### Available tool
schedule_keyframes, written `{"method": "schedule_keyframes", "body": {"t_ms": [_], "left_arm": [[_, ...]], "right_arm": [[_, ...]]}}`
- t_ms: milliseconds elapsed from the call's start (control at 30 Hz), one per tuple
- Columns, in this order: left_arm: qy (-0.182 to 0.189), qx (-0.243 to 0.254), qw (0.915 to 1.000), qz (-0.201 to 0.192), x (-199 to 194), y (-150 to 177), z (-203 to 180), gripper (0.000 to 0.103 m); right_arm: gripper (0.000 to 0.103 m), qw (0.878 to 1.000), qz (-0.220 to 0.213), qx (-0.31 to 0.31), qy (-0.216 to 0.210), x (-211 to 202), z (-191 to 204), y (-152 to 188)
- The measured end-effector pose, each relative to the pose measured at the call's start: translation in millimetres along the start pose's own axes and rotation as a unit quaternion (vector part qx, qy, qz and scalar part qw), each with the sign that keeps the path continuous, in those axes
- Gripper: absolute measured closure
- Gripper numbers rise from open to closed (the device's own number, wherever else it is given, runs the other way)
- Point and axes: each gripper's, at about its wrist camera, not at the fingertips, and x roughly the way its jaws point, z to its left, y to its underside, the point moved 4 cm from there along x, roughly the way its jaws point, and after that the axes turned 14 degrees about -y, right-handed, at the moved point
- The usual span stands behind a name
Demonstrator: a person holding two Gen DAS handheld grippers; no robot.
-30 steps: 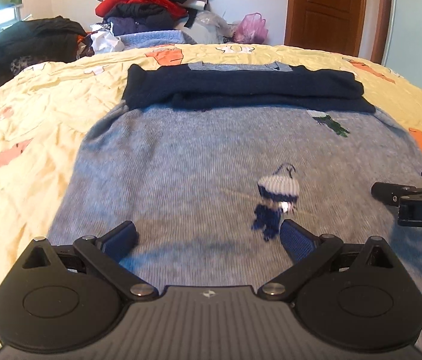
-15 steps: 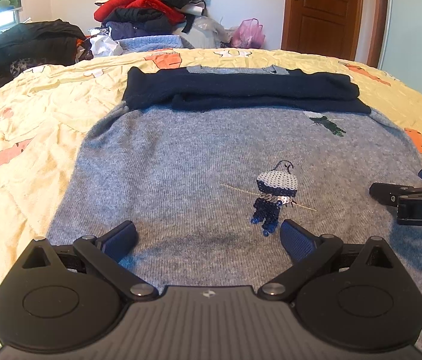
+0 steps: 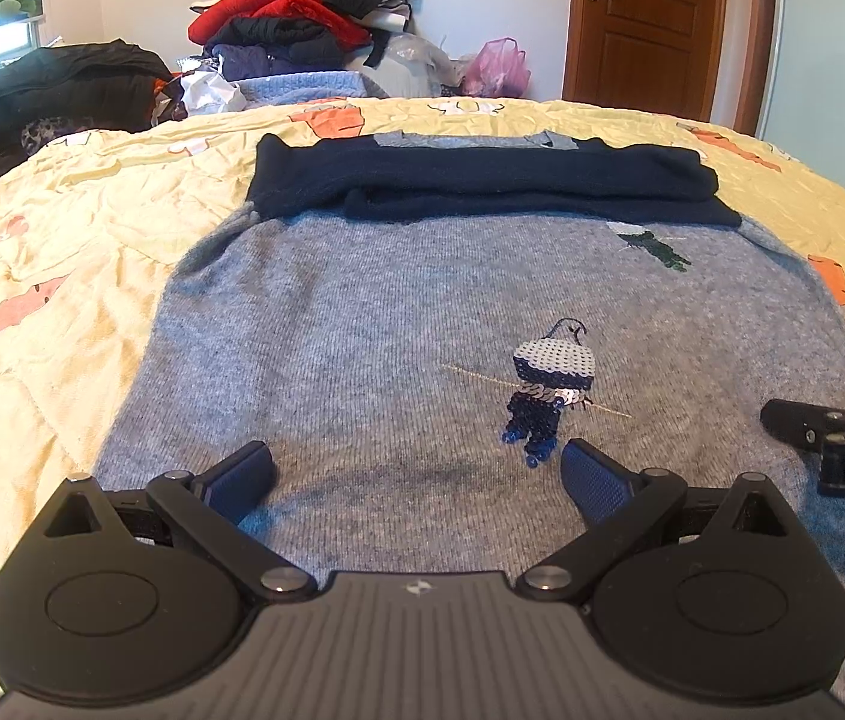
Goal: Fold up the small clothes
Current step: 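Move both tools back toward the sweater hem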
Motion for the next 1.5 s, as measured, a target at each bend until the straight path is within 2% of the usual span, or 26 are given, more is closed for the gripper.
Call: {"method": "schedule_keyframes", "body": {"t_ms": [433, 600, 767, 900, 1033, 1500], "left_arm": [[-0.005, 0.0, 1.0, 0.005, -4.9, 2.5, 2.3, 0.0], [-0.012, -0.002, 0.9998, 0.014, -19.7, 14.4, 6.2, 0.0], [-0.004, -0.003, 1.0, 0.003, -25.9, 22.0, 8.9, 0.0], [0.002, -0.002, 1.0, 0.0, -25.8, 22.8, 9.7, 0.0], [0.0, -0.002, 1.0, 0.0, -26.0, 22.6, 8.8, 0.0], [-0.004, 0.003, 1.0, 0.0, -41.5, 36.3, 11.1, 0.0]], "right_arm": [[0.0, 1.0, -0.007, -0.001, -0.003, 0.8, -0.8, 0.5], [0.0, 1.0, -0.007, -0.001, -0.003, 0.9, -0.9, 0.7], [0.0, 1.0, -0.005, -0.001, 0.0, -0.1, -0.1, 1.1], [0.0, 1.0, 0.005, 0.014, -0.007, -12.8, 8.6, 8.4], [0.0, 1.0, -0.001, -0.019, -0.019, -24.4, 21.1, 24.8], [0.0, 1.0, -0.002, -0.017, -0.026, -34.1, 21.4, 31.6]]}}
